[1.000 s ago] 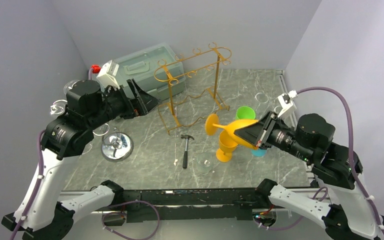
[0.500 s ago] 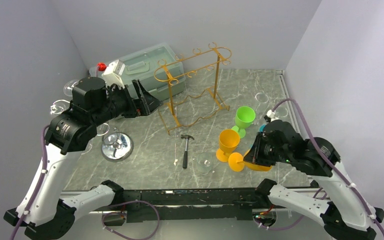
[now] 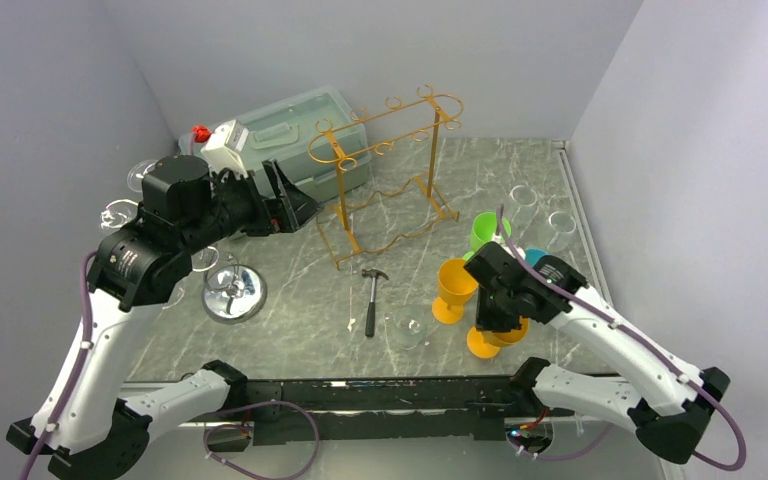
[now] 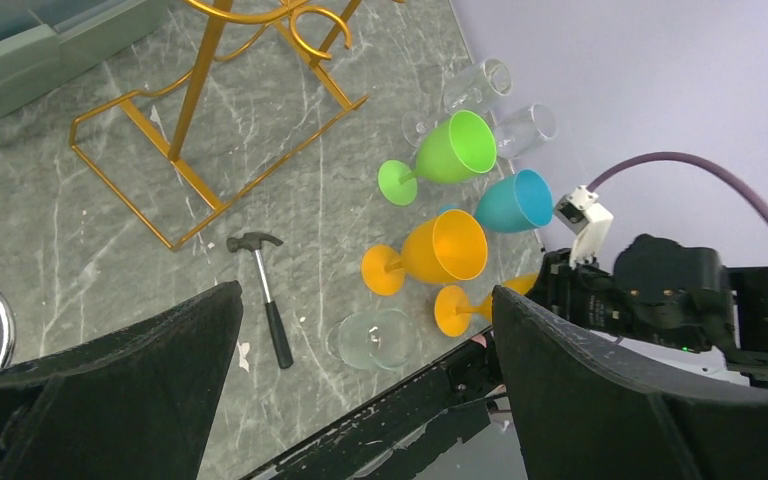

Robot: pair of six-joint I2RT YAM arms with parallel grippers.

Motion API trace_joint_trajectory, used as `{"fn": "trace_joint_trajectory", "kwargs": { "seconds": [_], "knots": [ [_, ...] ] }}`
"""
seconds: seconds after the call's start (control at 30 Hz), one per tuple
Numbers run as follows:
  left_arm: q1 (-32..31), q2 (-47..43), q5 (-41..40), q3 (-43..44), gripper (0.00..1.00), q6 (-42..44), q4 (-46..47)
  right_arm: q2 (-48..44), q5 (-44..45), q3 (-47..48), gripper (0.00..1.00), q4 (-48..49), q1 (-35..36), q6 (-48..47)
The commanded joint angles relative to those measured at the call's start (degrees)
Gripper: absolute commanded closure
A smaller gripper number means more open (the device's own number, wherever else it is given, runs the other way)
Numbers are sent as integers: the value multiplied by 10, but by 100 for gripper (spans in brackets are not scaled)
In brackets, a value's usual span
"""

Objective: Take the wine glass off the wine glass rack
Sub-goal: Place the wine glass at the center of the board.

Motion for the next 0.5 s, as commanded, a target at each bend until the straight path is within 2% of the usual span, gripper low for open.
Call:
{"fn": "trace_joint_trajectory", "kwargs": {
  "seconds": [0.0, 0.27, 0.47],
  "knots": [
    [0, -12, -14, 18, 0, 17, 1, 22, 16, -33, 100, 90, -2, -11],
    [0, -12, -27, 33, 0, 24, -16, 54, 28, -66, 100, 132, -11, -22],
    [0, -11, -29, 36, 1, 27, -19, 53, 32, -61, 83, 129, -14, -31]
  ]
}}
